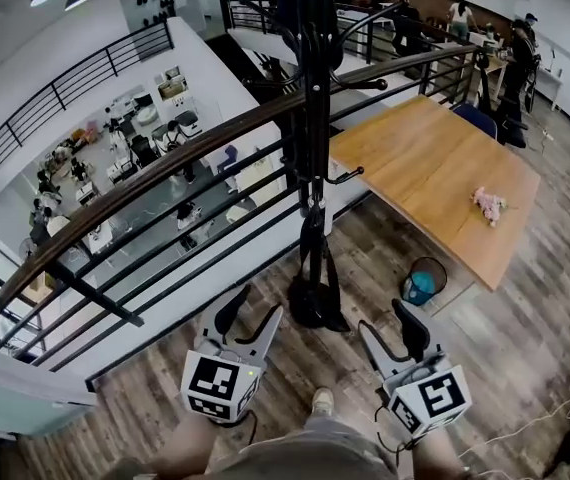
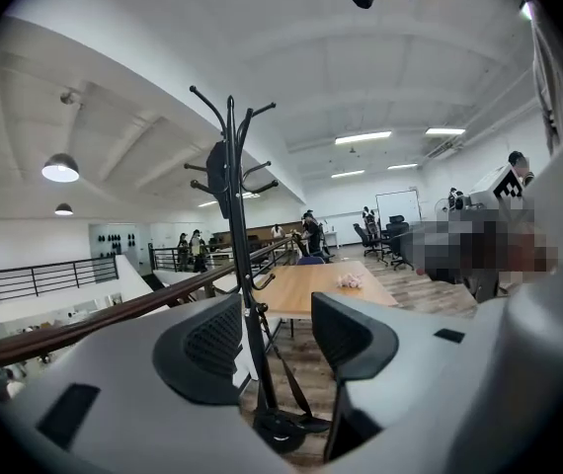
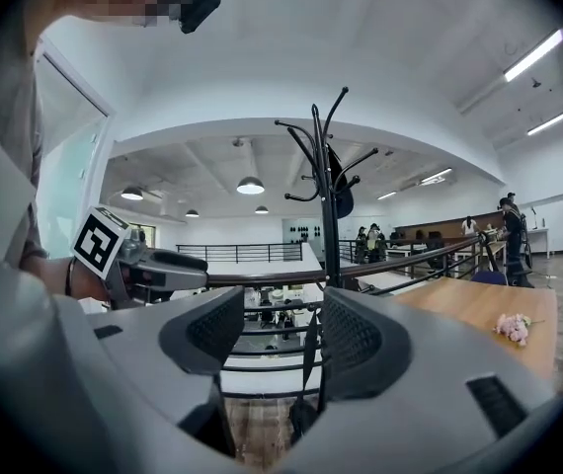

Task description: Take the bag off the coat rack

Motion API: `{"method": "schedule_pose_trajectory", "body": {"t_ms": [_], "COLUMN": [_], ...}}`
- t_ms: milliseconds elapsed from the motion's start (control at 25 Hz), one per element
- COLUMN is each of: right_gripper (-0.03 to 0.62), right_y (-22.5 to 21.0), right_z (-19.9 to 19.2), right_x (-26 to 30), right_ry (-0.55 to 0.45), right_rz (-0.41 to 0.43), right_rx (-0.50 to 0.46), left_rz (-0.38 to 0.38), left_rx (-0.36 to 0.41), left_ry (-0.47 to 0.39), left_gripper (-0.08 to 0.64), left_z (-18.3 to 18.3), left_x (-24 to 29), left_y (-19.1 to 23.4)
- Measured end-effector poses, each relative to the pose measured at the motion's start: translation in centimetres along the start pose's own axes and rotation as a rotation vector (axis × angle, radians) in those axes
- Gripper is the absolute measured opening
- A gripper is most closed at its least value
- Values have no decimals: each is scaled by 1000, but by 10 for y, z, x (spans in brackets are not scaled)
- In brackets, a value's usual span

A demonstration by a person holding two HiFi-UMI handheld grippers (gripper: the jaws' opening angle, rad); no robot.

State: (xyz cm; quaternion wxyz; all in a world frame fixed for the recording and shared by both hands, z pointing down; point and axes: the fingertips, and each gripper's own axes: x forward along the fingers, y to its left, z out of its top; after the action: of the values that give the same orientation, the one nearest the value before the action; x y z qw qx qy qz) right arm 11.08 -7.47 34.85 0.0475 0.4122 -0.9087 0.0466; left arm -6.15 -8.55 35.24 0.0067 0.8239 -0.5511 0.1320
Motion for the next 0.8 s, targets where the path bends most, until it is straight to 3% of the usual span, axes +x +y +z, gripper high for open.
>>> {"method": "schedule_pose_trajectory", "body": {"t_ms": [320, 800], "right_gripper": [249, 249], "right_y": [-39, -60], "right_z": [-18, -45], "right_x": [48, 101], "right_ry": [18, 87], "right_rz": [46, 39], "right_rx": [38, 63], "left_rz": [49, 15], "left_rx": [-3, -11], "left_ry": [49, 80], "left_gripper": [227, 227], "left_z": [-10, -25], "left_x": [45, 91], "left_y": [16, 32]}}
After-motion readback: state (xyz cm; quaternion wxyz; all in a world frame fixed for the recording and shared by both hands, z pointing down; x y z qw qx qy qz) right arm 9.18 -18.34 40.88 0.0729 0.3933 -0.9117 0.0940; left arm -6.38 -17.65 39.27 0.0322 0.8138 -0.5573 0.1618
